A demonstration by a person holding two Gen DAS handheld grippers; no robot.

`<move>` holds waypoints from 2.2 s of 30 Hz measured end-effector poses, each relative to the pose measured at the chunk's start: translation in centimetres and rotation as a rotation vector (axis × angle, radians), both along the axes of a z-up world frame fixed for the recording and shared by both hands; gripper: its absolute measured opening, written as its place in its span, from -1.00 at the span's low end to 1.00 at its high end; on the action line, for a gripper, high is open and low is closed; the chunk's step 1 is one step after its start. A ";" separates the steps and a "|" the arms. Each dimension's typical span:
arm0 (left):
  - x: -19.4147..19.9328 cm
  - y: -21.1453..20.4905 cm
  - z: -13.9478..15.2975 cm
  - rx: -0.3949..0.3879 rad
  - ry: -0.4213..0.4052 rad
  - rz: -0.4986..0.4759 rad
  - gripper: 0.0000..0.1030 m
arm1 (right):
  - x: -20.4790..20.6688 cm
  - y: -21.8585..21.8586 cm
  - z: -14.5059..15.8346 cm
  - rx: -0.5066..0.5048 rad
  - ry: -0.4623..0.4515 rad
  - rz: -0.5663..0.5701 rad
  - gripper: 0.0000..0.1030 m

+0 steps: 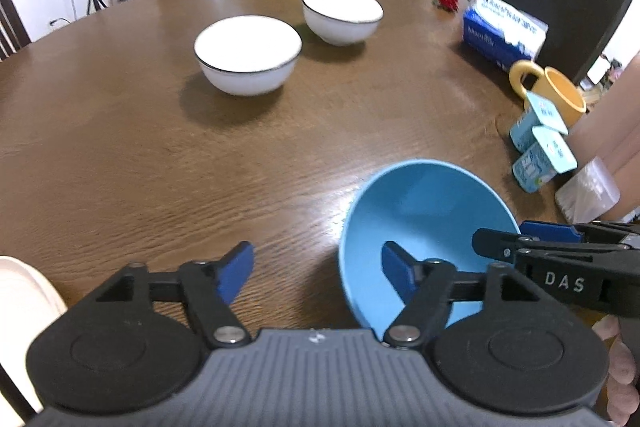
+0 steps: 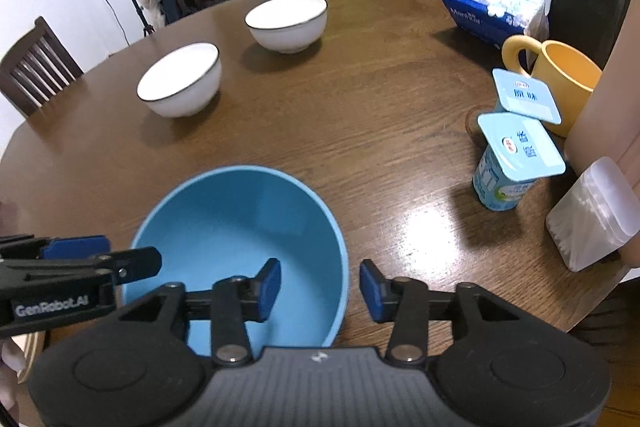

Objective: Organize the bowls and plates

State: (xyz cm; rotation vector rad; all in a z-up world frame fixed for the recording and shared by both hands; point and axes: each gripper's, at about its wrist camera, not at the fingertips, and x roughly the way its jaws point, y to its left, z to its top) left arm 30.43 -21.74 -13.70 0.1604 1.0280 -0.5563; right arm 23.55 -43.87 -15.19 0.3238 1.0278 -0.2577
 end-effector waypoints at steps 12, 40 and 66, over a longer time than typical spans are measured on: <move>-0.9 5.5 2.9 -0.066 -0.082 0.103 0.99 | -0.6 1.5 2.5 -0.004 -0.055 0.017 0.79; -2.9 13.6 6.9 -0.138 -0.181 0.259 1.00 | -0.5 7.6 6.3 -0.049 -0.130 0.122 1.00; -0.3 17.7 9.6 -0.130 -0.245 0.393 1.00 | 5.1 13.6 7.9 -0.064 -0.148 0.248 1.00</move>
